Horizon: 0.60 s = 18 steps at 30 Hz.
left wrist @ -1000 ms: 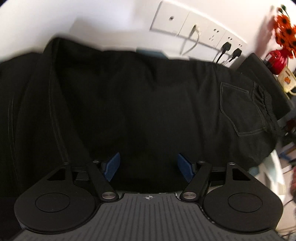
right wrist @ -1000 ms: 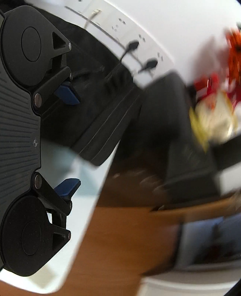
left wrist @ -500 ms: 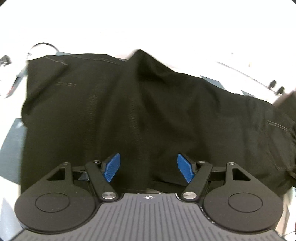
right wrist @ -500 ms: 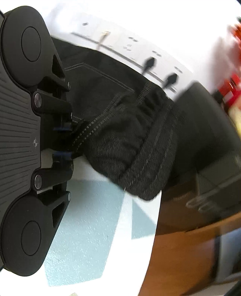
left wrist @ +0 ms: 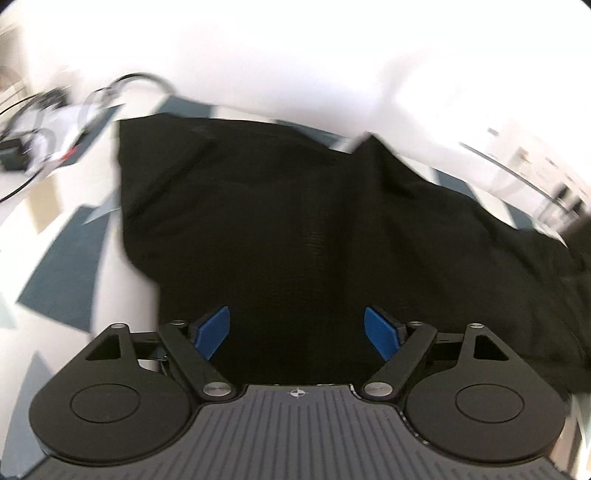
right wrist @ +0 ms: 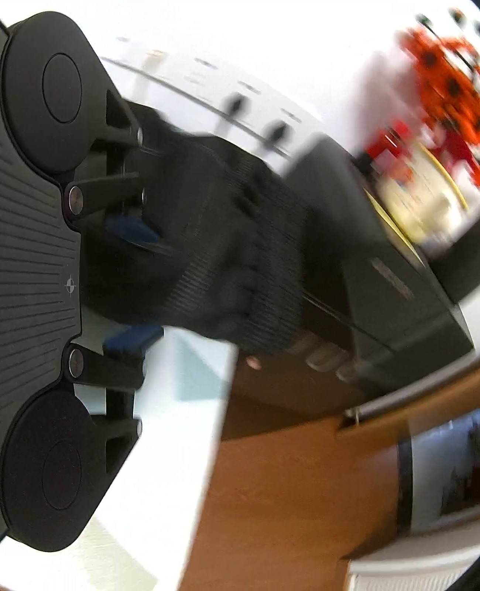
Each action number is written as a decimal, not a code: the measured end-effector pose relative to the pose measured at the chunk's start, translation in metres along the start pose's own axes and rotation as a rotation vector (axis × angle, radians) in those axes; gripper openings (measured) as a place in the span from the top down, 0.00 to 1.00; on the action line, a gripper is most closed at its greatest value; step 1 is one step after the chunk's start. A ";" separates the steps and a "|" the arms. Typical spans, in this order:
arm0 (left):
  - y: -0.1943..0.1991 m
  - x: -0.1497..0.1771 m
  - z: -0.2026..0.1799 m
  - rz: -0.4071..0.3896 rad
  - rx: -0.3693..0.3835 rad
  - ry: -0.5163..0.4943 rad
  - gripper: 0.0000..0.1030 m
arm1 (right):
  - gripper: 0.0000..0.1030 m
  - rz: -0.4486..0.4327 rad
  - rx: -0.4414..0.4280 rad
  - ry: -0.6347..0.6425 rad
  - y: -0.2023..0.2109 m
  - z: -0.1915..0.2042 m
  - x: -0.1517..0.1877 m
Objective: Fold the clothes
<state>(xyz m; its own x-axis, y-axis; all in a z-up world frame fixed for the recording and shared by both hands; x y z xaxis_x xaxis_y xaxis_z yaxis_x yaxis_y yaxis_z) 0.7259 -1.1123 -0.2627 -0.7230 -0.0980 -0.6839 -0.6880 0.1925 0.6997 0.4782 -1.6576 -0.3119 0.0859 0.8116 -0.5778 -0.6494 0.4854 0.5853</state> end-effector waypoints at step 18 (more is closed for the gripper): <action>-0.075 -0.054 0.146 -0.148 -0.299 0.232 0.18 | 0.31 0.245 -0.081 0.232 0.008 0.113 0.165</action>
<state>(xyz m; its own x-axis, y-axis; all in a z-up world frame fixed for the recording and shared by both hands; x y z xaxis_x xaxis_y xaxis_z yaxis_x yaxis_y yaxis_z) 0.8257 -0.9792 -0.3086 -0.5864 -0.3273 -0.7410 -0.7491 -0.1289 0.6498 0.5724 -1.4830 -0.3381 -0.2480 0.8006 -0.5454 -0.6880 0.2508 0.6810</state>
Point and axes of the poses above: each gripper's, at about its wrist camera, not at the fingertips, and y roughly against the way its jaws point, z to its left, x to its underside, the point moved 10 cm from there along -y, roughly the way its jaws point, and after that the axes turned 9 degrees about -z, right-handed, at the moved point
